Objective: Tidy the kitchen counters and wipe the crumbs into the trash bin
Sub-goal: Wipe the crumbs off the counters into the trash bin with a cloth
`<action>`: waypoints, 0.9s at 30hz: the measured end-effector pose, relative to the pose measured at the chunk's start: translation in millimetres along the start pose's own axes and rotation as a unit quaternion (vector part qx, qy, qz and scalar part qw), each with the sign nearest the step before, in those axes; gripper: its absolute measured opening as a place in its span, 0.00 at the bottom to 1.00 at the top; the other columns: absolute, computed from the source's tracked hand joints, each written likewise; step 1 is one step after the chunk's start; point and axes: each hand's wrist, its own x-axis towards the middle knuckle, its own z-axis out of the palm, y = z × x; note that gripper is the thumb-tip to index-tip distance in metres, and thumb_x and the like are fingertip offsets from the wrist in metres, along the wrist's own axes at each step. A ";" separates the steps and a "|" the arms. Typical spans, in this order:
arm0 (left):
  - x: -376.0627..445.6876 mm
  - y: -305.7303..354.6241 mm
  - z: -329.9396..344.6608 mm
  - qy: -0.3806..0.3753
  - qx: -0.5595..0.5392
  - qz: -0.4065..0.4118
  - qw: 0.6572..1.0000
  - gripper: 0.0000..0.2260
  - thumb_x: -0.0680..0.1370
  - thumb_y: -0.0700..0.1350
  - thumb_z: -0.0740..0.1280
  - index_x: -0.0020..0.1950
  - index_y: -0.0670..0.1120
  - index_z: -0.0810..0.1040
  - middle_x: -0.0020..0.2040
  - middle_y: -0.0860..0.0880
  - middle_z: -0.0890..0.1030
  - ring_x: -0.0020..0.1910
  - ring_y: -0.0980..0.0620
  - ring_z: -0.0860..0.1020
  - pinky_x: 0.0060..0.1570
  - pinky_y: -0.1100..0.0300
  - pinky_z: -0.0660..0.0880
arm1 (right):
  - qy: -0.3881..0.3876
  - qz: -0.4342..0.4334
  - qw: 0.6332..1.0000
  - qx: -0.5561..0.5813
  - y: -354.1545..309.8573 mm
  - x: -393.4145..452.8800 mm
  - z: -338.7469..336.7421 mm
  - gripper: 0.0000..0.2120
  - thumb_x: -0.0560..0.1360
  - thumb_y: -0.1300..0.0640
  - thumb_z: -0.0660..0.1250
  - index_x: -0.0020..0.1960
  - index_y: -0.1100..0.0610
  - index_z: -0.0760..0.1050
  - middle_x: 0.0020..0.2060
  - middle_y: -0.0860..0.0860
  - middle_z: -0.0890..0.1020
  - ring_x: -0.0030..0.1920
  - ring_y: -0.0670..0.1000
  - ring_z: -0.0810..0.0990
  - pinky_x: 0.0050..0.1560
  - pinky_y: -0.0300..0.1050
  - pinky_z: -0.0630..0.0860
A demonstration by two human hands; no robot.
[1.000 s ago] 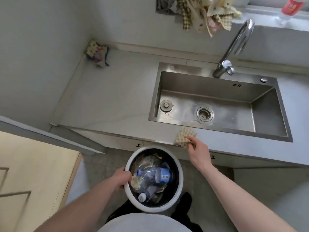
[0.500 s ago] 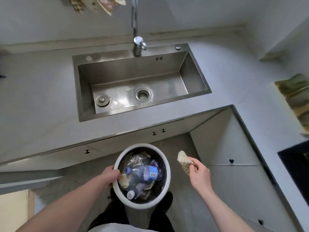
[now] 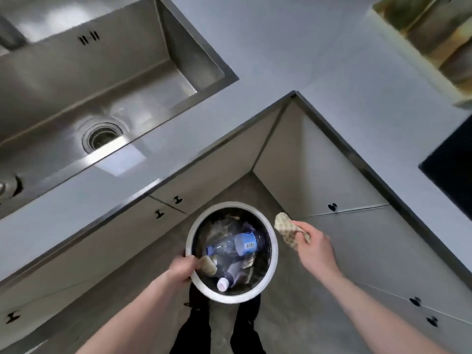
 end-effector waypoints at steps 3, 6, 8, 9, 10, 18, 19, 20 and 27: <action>43.5 16.0 44.2 -0.041 -0.013 -0.012 0.999 0.05 0.62 0.33 0.73 0.29 0.41 0.85 0.25 0.47 0.80 0.26 0.51 0.81 0.26 0.62 0.76 | 0.010 0.001 1.000 0.016 29.7 41.1 33.3 0.16 0.79 0.61 0.63 0.60 0.46 0.82 0.56 0.46 0.85 0.58 0.51 0.80 0.57 0.40 0.73; 107.4 15.7 76.0 -0.021 -0.003 0.018 1.000 0.10 0.58 0.33 0.70 0.35 0.41 0.86 0.26 0.48 0.82 0.30 0.48 0.81 0.26 0.64 0.74 | 0.018 0.004 1.000 0.021 58.8 68.6 63.5 0.16 0.79 0.61 0.62 0.60 0.46 0.82 0.56 0.44 0.85 0.58 0.50 0.80 0.60 0.42 0.75; 156.5 5.9 89.3 -0.010 0.015 0.028 0.999 0.25 0.57 0.35 0.69 0.55 0.37 0.82 0.38 0.43 0.82 0.38 0.45 0.79 0.34 0.60 0.75 | 0.013 0.012 1.000 0.017 75.9 80.1 80.7 0.16 0.79 0.60 0.62 0.60 0.44 0.81 0.56 0.43 0.84 0.59 0.49 0.80 0.62 0.46 0.76; 174.0 2.3 95.8 -0.008 0.021 0.023 0.999 0.25 0.60 0.34 0.69 0.58 0.37 0.80 0.40 0.43 0.80 0.39 0.45 0.78 0.35 0.59 0.75 | 0.012 0.014 1.000 0.017 84.4 84.1 87.6 0.17 0.79 0.59 0.63 0.60 0.43 0.81 0.57 0.42 0.84 0.59 0.48 0.80 0.62 0.45 0.76; 194.4 -4.0 102.0 -0.009 0.037 0.026 0.999 0.23 0.63 0.33 0.70 0.59 0.38 0.79 0.41 0.43 0.79 0.39 0.45 0.77 0.35 0.58 0.74 | 0.011 0.016 1.000 0.017 92.1 86.7 92.6 0.17 0.79 0.60 0.63 0.60 0.42 0.81 0.57 0.40 0.83 0.59 0.46 0.79 0.61 0.43 0.75; 281.4 -38.3 129.7 -0.005 0.085 0.009 0.996 0.19 0.75 0.31 0.65 0.66 0.38 0.76 0.49 0.40 0.80 0.48 0.40 0.79 0.48 0.51 0.79 | 0.003 0.024 1.000 0.002 129.5 98.3 111.6 0.18 0.80 0.61 0.63 0.59 0.39 0.81 0.58 0.35 0.81 0.60 0.43 0.78 0.59 0.41 0.74; 285.7 -40.8 129.7 -0.016 0.085 0.011 0.996 0.20 0.74 0.32 0.68 0.66 0.39 0.76 0.50 0.40 0.81 0.49 0.40 0.80 0.50 0.49 0.80 | 0.006 0.021 1.000 0.007 128.9 99.7 112.7 0.18 0.80 0.61 0.63 0.59 0.39 0.81 0.57 0.34 0.81 0.60 0.42 0.78 0.59 0.41 0.73; 288.8 -44.0 128.9 -0.029 0.086 0.013 0.996 0.22 0.72 0.36 0.72 0.67 0.40 0.76 0.51 0.41 0.82 0.51 0.40 0.81 0.52 0.47 0.81 | 0.006 0.019 1.000 0.010 126.6 100.7 113.0 0.18 0.80 0.61 0.63 0.59 0.39 0.81 0.56 0.33 0.80 0.59 0.42 0.77 0.59 0.41 0.73; 247.2 -50.2 102.1 0.006 0.137 0.059 0.989 0.39 0.63 0.57 0.82 0.68 0.43 0.72 0.65 0.48 0.80 0.60 0.49 0.79 0.66 0.52 0.75 | -0.017 -0.007 0.999 0.042 79.8 74.9 91.7 0.18 0.80 0.62 0.63 0.60 0.41 0.81 0.55 0.32 0.78 0.56 0.35 0.73 0.57 0.32 0.68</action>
